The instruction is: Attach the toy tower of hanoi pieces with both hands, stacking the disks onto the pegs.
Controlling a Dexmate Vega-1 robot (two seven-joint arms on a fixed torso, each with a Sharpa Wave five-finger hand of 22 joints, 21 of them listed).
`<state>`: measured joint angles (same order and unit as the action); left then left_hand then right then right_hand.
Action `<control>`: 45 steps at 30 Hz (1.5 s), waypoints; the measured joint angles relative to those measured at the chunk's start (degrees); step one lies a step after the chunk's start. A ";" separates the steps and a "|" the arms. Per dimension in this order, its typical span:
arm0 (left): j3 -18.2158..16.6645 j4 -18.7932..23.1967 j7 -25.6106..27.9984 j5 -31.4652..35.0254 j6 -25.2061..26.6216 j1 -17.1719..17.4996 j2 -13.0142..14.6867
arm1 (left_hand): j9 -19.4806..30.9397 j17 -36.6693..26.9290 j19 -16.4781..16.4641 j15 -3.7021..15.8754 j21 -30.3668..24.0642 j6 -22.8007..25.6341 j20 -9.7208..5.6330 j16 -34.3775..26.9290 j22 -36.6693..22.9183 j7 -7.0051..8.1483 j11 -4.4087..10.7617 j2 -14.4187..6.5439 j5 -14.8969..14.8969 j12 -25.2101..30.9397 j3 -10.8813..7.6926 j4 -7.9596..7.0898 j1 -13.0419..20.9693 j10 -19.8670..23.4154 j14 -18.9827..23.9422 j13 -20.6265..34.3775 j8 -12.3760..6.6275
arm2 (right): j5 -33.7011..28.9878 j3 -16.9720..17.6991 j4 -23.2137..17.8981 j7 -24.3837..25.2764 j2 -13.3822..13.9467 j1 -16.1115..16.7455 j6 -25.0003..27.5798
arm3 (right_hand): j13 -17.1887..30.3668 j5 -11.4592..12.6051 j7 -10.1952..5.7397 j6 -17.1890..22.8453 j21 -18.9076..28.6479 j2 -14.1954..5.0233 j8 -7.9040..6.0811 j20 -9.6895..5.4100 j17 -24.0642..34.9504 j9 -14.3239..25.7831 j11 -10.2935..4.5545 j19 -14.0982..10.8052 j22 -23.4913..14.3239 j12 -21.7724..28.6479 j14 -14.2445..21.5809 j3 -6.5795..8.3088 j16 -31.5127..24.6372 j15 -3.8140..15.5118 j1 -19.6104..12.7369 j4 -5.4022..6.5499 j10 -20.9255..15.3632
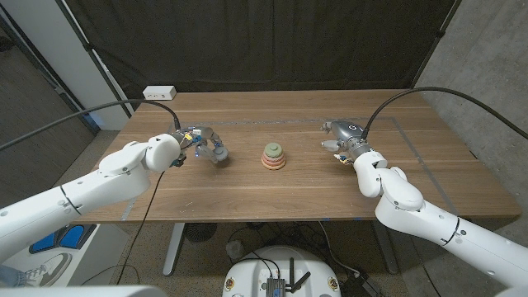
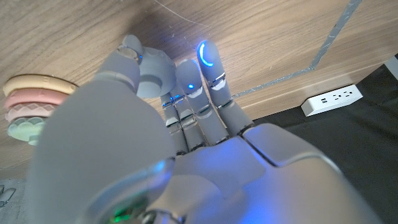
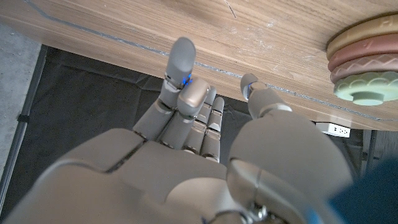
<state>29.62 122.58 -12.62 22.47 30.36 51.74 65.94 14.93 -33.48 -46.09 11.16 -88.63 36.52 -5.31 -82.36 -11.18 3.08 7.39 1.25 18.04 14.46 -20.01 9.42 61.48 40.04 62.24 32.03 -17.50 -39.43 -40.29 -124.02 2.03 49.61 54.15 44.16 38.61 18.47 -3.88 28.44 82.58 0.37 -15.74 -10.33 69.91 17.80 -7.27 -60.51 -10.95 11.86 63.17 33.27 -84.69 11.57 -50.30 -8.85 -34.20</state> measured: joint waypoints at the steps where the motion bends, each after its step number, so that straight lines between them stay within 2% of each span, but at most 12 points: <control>1: -0.01 0.36 -0.73 -0.01 0.42 -0.19 0.25 | 0.00 0.02 0.00 0.00 0.00 0.00 0.00 0.16 0.00 0.00 0.00 0.00 0.21 -0.07 0.00 0.00 0.00 0.00 0.00 0.00 0.01 | 0.00 0.05 -0.08 0.00 0.03 0.11 0.02 | 0.00 0.00 0.00 0.00 0.00 0.00 0.00 0.00 0.00 0.00 0.00 0.00 0.00 0.00 0.00 0.00 0.00 0.00 0.00 0.00 0.00; 26: -0.96 4.62 -5.77 0.24 2.62 -2.85 3.08 | 0.33 0.24 0.00 0.00 0.01 0.04 0.00 1.05 -0.16 -0.12 -0.02 -0.06 0.25 -1.00 0.01 0.01 -0.09 0.19 0.00 0.00 0.25 | 0.72 0.71 -0.87 0.70 0.34 1.21 0.57 | -0.01 0.39 0.00 0.00 0.00 0.38 0.00 0.00 -0.01 0.01 0.00 0.00 0.00 0.01 0.00 -0.24 0.00 0.00 0.37 -0.24 0.00; 45: -0.63 4.38 -7.84 0.82 0.92 -5.31 1.95 | 0.42 0.04 0.00 0.21 0.02 0.46 0.00 1.05 -0.16 -0.18 -0.04 -0.04 0.64 -1.61 0.02 0.02 -0.09 0.62 0.42 0.11 0.90 | 1.70 0.85 -0.32 1.10 0.30 0.78 0.40 | -0.01 0.59 0.22 0.21 0.00 0.07 0.00 0.00 -0.02 0.13 0.00 0.00 -0.07 0.04 0.00 -0.24 0.00 0.00 0.68 -0.24 -0.42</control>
<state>28.99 126.96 -20.46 23.29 31.28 46.43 67.89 15.35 -33.44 -46.09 11.36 -88.62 36.99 -5.31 -81.32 -11.34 2.90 7.36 1.21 18.68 12.84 -19.98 9.43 61.38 40.66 62.66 32.14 -16.60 -37.73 -39.44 -124.35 3.13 49.91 54.93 44.56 38.60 19.06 -3.67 28.66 82.58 0.44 -15.74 -10.33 69.89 17.93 -7.27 -60.51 -11.03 11.90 63.17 33.03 -84.69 11.57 -49.62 -9.09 -34.62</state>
